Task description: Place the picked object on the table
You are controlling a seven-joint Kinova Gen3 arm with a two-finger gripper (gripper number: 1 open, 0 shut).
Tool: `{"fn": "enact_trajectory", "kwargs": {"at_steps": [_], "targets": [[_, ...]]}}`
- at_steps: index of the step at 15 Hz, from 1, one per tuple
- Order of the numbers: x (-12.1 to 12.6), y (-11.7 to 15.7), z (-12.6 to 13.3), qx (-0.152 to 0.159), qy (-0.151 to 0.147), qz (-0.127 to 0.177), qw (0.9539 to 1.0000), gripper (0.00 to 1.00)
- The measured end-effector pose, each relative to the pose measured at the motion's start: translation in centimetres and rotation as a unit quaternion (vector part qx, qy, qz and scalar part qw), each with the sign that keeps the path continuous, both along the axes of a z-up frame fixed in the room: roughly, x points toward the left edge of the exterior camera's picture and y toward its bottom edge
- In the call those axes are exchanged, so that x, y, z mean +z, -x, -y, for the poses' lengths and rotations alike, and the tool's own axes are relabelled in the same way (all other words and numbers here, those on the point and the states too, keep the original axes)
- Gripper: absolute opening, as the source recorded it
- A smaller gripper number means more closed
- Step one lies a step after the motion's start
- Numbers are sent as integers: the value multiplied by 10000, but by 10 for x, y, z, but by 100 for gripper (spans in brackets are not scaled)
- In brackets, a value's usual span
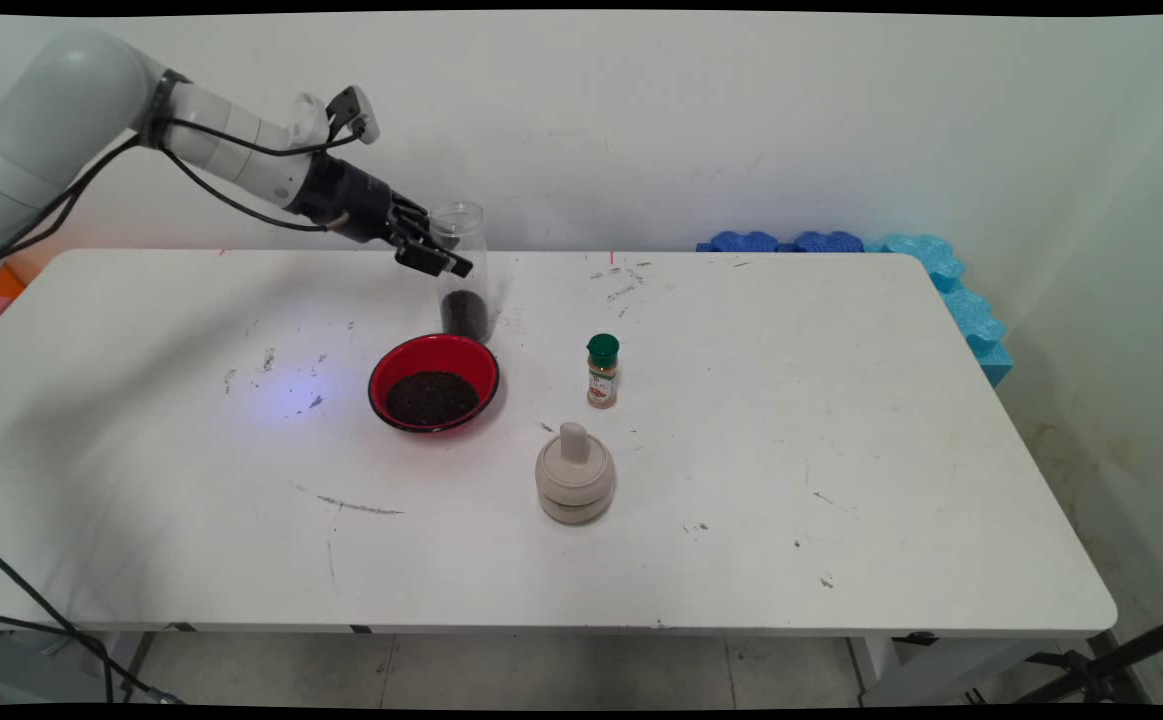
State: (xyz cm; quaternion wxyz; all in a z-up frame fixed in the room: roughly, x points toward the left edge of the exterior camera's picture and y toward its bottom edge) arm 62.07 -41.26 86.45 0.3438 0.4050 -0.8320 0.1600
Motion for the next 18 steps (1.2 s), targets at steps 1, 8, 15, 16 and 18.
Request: {"fn": "enact_trajectory", "kwargs": {"at_steps": [1, 8, 15, 16, 18], "targets": [[-1, 0, 0, 5, -2, 3, 10000, 0], [-5, 1, -1, 10, -26, 21, 10000, 0], [-8, 1, -1, 5, -39, 43, 10000, 0], [-8, 1, -1, 3, -36, 50, 10000, 0], [-9, 1, 0, -9, -28, 64, 10000, 0]]}}
